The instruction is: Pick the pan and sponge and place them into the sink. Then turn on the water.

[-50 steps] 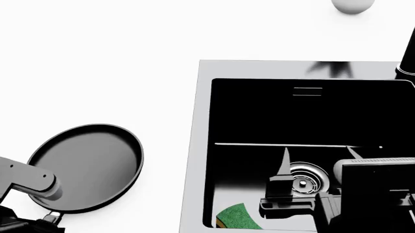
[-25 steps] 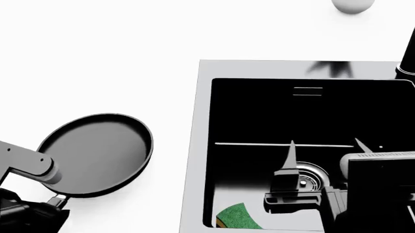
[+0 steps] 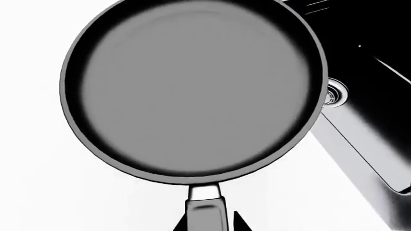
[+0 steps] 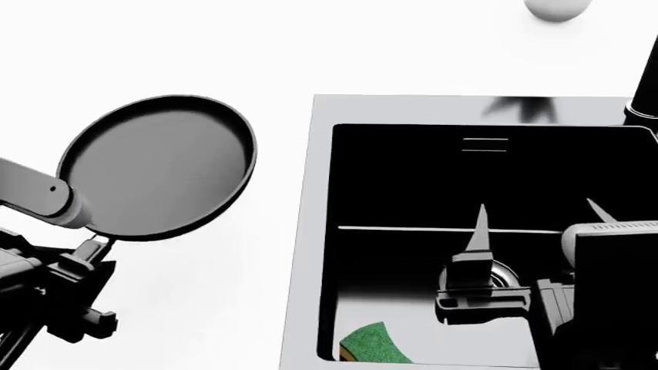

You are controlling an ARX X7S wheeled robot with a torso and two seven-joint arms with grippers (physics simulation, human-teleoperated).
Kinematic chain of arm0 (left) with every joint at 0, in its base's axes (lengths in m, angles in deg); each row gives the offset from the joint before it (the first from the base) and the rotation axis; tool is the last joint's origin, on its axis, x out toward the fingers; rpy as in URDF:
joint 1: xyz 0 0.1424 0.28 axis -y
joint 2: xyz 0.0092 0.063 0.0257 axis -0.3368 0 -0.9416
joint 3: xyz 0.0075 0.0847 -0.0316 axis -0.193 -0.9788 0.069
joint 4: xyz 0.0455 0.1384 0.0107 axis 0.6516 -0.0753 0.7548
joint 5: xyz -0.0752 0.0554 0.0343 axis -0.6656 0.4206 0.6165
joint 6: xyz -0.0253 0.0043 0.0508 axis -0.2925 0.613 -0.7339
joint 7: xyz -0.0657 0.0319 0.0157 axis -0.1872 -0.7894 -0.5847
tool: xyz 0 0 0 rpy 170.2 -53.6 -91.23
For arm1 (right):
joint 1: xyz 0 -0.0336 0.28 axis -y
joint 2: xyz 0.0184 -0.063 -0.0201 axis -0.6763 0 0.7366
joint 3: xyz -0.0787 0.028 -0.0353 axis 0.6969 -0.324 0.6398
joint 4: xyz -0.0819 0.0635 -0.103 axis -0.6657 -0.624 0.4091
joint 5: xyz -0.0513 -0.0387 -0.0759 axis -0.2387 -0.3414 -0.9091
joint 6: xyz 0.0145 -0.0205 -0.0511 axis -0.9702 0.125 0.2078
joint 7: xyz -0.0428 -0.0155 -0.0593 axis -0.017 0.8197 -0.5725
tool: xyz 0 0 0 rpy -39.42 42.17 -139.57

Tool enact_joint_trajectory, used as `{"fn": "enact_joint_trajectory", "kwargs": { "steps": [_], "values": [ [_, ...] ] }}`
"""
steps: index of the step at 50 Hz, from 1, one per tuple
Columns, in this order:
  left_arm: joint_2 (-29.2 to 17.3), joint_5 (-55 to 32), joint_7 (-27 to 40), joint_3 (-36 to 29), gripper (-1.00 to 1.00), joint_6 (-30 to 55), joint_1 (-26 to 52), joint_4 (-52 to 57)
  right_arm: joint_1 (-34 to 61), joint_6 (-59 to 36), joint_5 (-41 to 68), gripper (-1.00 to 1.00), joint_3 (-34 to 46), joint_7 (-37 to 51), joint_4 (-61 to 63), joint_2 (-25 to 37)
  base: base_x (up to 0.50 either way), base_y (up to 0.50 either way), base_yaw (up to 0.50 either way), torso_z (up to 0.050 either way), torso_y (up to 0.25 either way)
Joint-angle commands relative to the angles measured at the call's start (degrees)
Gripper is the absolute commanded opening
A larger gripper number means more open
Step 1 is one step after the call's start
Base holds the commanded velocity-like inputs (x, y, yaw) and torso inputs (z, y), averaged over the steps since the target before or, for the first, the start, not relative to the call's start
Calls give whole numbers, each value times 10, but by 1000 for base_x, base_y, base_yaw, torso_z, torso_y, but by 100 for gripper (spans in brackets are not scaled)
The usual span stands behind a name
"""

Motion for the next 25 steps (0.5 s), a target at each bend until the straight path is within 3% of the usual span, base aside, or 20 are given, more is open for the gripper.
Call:
{"fn": "enact_joint_trajectory", "kwargs": {
  "steps": [1, 25],
  "values": [
    [4, 13, -6, 1, -100, -4, 25, 8, 1, -6, 8, 100, -7, 1, 6, 11, 24, -434, 0, 0, 0],
    [1, 25, -15, -17, -100, -14, 19, 12, -16, 8, -2, 100, -2, -4, 15, 12, 105, -495, 0, 1, 2]
  ]
}}
